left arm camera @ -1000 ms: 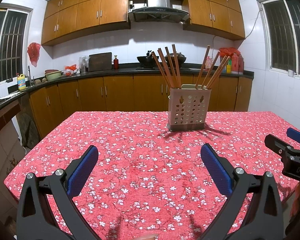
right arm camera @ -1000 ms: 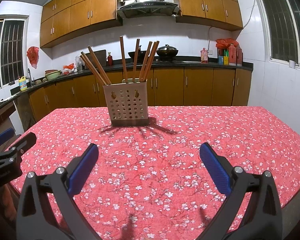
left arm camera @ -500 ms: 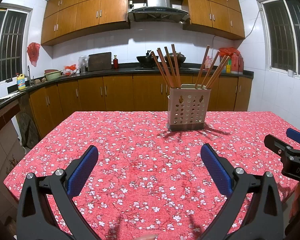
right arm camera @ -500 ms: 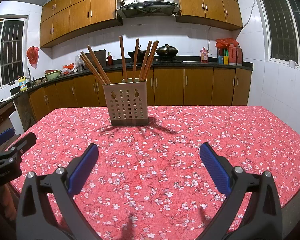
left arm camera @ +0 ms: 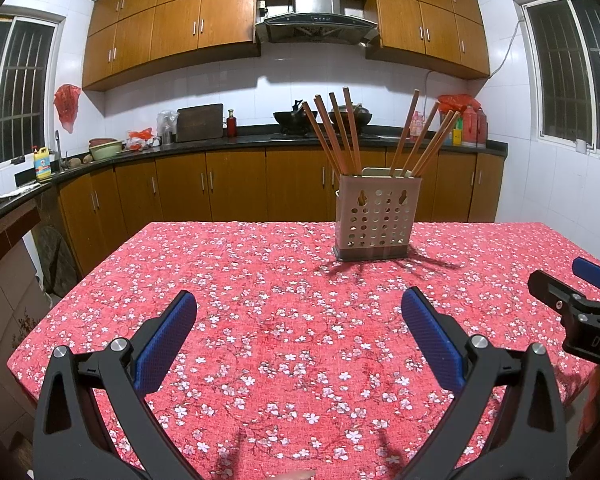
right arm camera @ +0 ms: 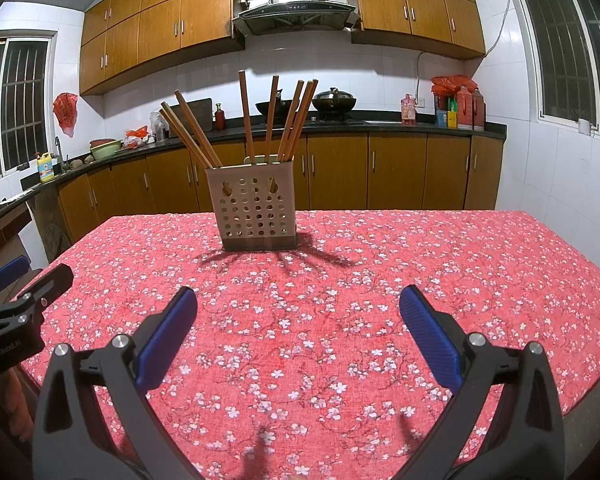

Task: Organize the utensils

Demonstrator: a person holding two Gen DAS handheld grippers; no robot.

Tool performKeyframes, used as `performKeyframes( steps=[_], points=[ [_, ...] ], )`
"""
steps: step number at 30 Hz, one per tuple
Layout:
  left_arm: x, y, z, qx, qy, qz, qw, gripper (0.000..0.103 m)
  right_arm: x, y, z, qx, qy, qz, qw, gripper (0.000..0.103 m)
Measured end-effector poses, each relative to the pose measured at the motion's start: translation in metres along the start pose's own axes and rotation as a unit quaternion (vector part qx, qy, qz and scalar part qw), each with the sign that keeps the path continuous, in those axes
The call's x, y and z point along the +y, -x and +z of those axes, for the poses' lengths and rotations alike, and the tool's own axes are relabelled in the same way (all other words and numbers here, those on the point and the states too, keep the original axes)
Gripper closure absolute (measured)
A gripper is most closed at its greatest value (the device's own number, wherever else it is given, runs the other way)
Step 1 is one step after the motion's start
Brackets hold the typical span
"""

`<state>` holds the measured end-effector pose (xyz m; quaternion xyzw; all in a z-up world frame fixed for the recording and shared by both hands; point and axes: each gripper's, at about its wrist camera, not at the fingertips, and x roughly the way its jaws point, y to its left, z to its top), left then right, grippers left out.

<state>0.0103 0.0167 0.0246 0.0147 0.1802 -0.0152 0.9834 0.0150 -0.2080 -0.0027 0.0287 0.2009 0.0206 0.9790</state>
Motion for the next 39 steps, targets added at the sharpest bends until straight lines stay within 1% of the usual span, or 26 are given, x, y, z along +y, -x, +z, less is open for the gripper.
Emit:
performKeyframes(
  steps=[19, 26, 39],
  points=[
    [-0.0001, -0.0003, -0.0004, 0.001, 0.000, -0.001, 1.0000, 0.002, 0.0000, 0.0004, 0.0012, 0.000, -0.001, 0.000, 1.000, 0.004],
    [-0.0013, -0.0019, -0.0028, 0.003, 0.000, -0.001, 1.0000, 0.002, 0.0010, 0.0006, -0.0052, 0.002, -0.002, 0.001, 1.000, 0.004],
    [-0.0014, -0.0023, -0.0042, 0.002, 0.001, 0.002, 1.0000, 0.002, 0.0010, 0.0001, -0.0049, 0.002, -0.002, 0.001, 1.000, 0.004]
  ],
)
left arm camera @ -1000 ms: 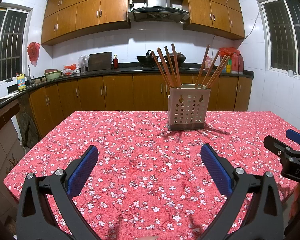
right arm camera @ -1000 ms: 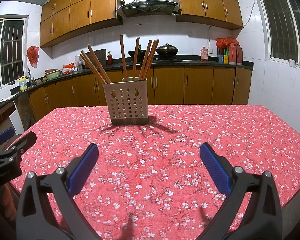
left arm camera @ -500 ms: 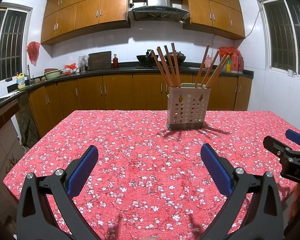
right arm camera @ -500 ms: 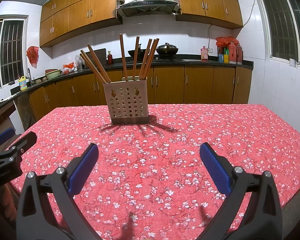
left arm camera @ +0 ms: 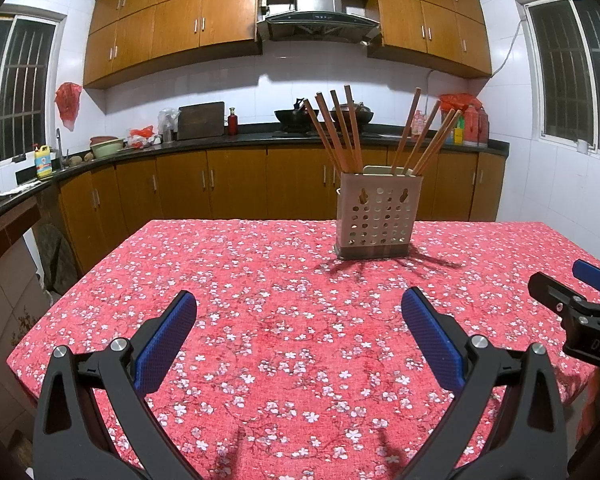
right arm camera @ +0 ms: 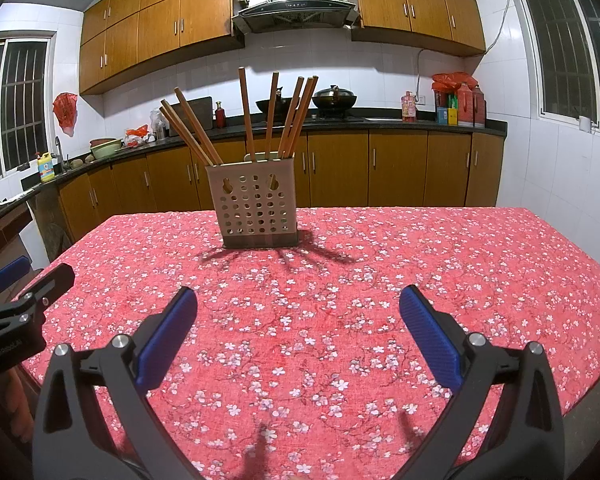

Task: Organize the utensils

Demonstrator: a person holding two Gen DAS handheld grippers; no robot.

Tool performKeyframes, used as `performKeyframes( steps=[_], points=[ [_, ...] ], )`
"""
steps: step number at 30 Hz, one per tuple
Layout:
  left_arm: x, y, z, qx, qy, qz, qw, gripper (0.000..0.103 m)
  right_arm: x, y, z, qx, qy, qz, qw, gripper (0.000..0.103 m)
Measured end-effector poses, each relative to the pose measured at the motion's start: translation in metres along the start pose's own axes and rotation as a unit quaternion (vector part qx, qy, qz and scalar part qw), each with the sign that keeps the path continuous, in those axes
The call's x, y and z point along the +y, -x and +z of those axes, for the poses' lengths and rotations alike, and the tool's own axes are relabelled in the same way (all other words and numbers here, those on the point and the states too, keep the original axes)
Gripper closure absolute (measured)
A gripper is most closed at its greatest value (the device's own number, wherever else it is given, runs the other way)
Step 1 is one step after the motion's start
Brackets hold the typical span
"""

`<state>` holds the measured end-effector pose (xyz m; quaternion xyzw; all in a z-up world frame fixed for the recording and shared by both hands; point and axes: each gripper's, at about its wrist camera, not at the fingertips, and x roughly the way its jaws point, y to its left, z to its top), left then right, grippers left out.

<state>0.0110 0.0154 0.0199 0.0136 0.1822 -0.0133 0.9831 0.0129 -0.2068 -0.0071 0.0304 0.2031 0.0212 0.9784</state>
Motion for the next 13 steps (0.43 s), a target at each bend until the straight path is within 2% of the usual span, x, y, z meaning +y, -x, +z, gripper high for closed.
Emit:
performKeyframes(
  steps=[13],
  points=[
    [0.0035, 0.0003, -0.0024, 0.006, 0.007, -0.001, 1.0000, 0.002, 0.0001, 0.0002, -0.0008, 0.001, 0.000, 0.001, 1.000, 0.004]
  ],
)
